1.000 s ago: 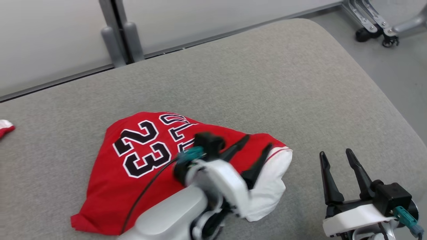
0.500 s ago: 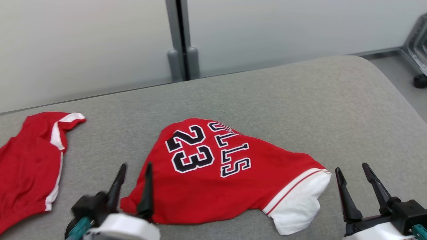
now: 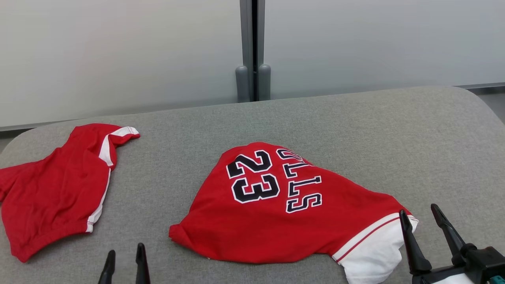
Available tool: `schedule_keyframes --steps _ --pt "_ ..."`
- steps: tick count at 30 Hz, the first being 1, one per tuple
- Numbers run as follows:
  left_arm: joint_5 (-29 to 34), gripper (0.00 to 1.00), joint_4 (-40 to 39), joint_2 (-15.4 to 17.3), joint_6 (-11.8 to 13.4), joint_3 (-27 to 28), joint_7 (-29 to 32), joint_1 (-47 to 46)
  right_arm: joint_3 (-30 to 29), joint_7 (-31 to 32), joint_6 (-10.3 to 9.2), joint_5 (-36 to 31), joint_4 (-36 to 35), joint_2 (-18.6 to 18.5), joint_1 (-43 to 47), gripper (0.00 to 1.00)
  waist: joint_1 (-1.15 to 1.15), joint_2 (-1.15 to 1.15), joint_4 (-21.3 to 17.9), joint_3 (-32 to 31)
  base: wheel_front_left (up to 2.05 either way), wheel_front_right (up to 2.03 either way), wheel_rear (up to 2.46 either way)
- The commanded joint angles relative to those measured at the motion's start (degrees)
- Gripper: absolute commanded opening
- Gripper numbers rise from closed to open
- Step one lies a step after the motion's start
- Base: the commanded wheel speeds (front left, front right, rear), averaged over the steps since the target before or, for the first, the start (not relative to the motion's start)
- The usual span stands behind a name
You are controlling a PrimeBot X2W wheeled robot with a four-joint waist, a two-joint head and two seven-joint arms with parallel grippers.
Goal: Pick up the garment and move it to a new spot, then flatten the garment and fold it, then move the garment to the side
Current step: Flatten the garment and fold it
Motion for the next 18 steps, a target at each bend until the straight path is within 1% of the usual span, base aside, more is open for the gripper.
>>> schedule_keyframes --steps 1,3,5,7,10,13,16,17,18 --pt "0.5 1.00 0.4 -0.5 -1.1 0.4 0.0 -0.4 0.1 0.0 0.01 -0.1 0.0 -0.3 0.4 1.00 0.00 0.00 0.0 0.1 0.00 0.00 0.00" --pt "0.8 1.00 1.7 -1.3 -3.0 -0.2 0.0 -1.2 0.5 0.0 0.01 0.0 0.1 -0.4 -0.2 1.00 0.00 0.00 -0.3 0.2 0.00 0.00 0.00" --pt "0.5 1.00 4.5 -1.9 -4.8 -2.4 0.0 -2.2 0.9 0.0 0.01 0.1 0.1 -0.4 -0.8 1.00 0.00 0.00 -0.6 0.6 0.00 0.00 0.00" --pt "0.0 1.00 8.3 -2.2 -5.8 -5.0 1.1 -3.9 1.3 0.0 0.01 0.2 0.0 -0.5 -1.2 1.00 0.00 0.00 -1.1 1.2 0.00 0.00 0.00" --pt "-1.7 1.00 13.8 -2.4 -5.6 -7.1 2.5 -7.8 2.1 0.0 0.01 0.5 0.0 -0.6 -2.0 1.00 0.00 0.00 -2.2 2.6 0.00 0.00 0.00" --pt "-3.4 1.00 18.3 -2.7 -4.8 -8.2 2.1 -11.1 2.4 0.0 0.01 0.7 0.3 -0.5 -2.6 1.00 0.00 0.00 -3.5 3.6 0.00 0.00 0.00" --pt "-6.6 1.00 21.4 -2.8 -3.8 -8.9 1.9 -13.3 2.1 0.0 0.01 0.8 0.4 -0.5 -2.9 1.00 0.00 0.00 -4.7 4.3 0.00 0.00 0.00" --pt "-7.2 0.93 22.5 -2.7 -3.1 -9.0 1.8 -13.9 1.9 0.0 0.01 0.8 0.4 -0.5 -2.9 1.00 0.00 0.00 -5.0 4.5 0.00 0.00 0.00" --pt "-7.7 0.71 23.5 -2.7 -2.6 -8.9 1.5 -14.6 1.9 0.0 0.01 0.8 0.4 -0.4 -2.9 1.00 0.00 0.00 -5.3 4.6 0.00 0.00 0.00"
